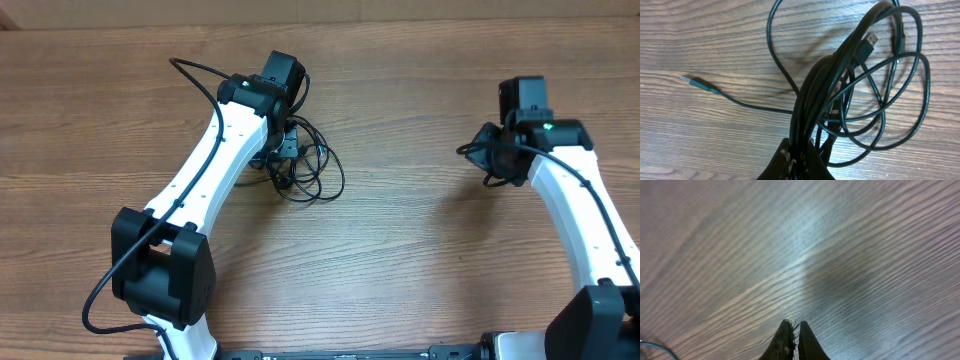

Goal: Untangle cables

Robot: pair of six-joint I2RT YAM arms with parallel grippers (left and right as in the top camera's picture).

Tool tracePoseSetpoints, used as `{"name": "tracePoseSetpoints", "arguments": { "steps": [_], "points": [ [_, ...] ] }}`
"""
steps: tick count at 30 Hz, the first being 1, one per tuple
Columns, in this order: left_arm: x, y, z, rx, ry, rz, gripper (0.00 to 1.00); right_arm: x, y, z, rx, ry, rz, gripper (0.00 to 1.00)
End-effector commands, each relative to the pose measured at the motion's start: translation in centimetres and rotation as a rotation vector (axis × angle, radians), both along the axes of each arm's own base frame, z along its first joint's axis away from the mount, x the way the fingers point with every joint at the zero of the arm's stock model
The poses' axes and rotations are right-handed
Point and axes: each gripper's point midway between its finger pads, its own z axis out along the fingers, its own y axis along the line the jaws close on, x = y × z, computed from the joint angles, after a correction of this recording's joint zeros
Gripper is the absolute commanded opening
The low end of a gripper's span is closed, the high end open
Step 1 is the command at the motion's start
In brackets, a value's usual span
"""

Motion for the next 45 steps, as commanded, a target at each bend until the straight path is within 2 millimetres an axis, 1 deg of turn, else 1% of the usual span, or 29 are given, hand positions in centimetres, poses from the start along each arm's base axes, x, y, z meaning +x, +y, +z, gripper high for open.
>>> {"name": "tracePoseSetpoints", "arguments": {
  "steps": [1,2,3,4,6,7,8,9,11,12,13,15,16,17,18,21,26,27,30,32,34,38,41,45],
  "points": [
    [0.1,-0.9,1.0,-0.062,-0.008,-0.029,0.04,0.9,-0.7,2.2,-0.038,-0.043,0.005,0.04],
    [0.0,-1.3,1.0,-0.079,-0.001,-0.045,0.04,1.0,-0.6,2.3,-0.032,-0.044,0.007,0.04],
    [-0.2,-2.0,1.0,-0.114,0.012,-0.078,0.04,0.9,0.0,2.3,-0.001,-0.043,0.02,0.04],
    [-0.5,-2.9,1.0,-0.161,0.028,-0.132,0.04,0.9,1.0,2.2,0.051,-0.04,0.052,0.06],
    [-1.3,-5.9,1.4,-0.311,0.055,-0.301,0.04,0.8,4.7,2.3,0.214,-0.046,0.214,0.2],
    [-1.8,-7.7,2.0,-0.406,0.058,-0.398,0.04,0.7,6.5,2.7,0.28,-0.059,0.311,0.4],
    [-2.2,-9.2,2.6,-0.493,0.053,-0.476,0.04,0.5,8.0,3.0,0.331,-0.072,0.396,0.54],
    [-2.6,-10.9,3.6,-0.593,0.04,-0.561,0.04,0.2,9.2,3.3,0.369,-0.08,0.456,0.64],
    [-2.5,-12.5,4.8,-0.692,0.001,-0.625,0.04,-0.4,10.8,3.6,0.409,-0.076,0.516,0.73],
    [-1.9,-12.4,4.8,-0.682,-0.018,-0.601,0.04,-0.7,11.2,3.6,0.412,-0.067,0.527,0.74],
    [-1.1,-12.0,4.5,-0.643,-0.031,-0.547,0.04,-0.9,11.6,3.5,0.411,-0.057,0.537,0.74],
    [0.9,-9.5,3.2,-0.486,-0.065,-0.395,0.04,-1.4,12.4,3.3,0.414,-0.044,0.558,0.74],
    [1.6,-8.3,2.8,-0.418,-0.078,-0.329,0.04,-1.6,12.7,3.2,0.415,-0.039,0.567,0.74],
    [2.0,-7.6,2.5,-0.372,-0.087,-0.278,0.04,-1.8,13.3,2.9,0.416,-0.031,0.582,0.74],
    [2.0,-7.8,2.5,-0.376,-0.088,-0.282,0.04,-1.9,13.5,2.8,0.417,-0.029,0.59,0.74],
    [1.2,-9.6,2.8,-0.448,-0.071,-0.337,0.04,-2.3,14.7,1.8,0.418,-0.023,0.624,0.74],
    [0.3,-11.0,2.4,-0.444,-0.056,-0.377,0.04,-2.7,17.2,0.4,0.418,-0.044,0.697,0.73],
    [-0.2,-11.3,2.0,-0.43,-0.044,-0.389,0.04,-2.6,18.1,-0.3,0.402,-0.066,0.727,0.73],
    [-0.8,-10.9,0.4,-0.345,-0.029,-0.376,0.04,-2.6,18.7,-2.0,0.336,-0.087,0.755,0.65],
    [-1.1,-10.5,-0.5,-0.319,-0.019,-0.355,0.04,-2.8,19.3,-2.6,0.333,-0.095,0.773,0.63],
    [-1.3,-10.4,-0.9,-0.317,-0.011,-0.349,0.04,-3.1,19.8,-3.2,0.334,-0.101,0.786,0.61],
    [-1.4,-10.6,-0.9,-0.328,-0.008,-0.346,0.04,-3.8,20.1,-4.6,0.344,-0.096,0.781,0.6],
    [-1.9,-11.5,-0.7,-0.388,0.011,-0.364,0.04,-4.2,20.3,-5.7,0.363,-0.093,0.745,0.59],
    [-2.3,-12.2,-0.5,-0.427,0.026,-0.377,0.04,-4.5,20.8,-6.7,0.367,-0.112,0.762,0.59]
  ]
}}
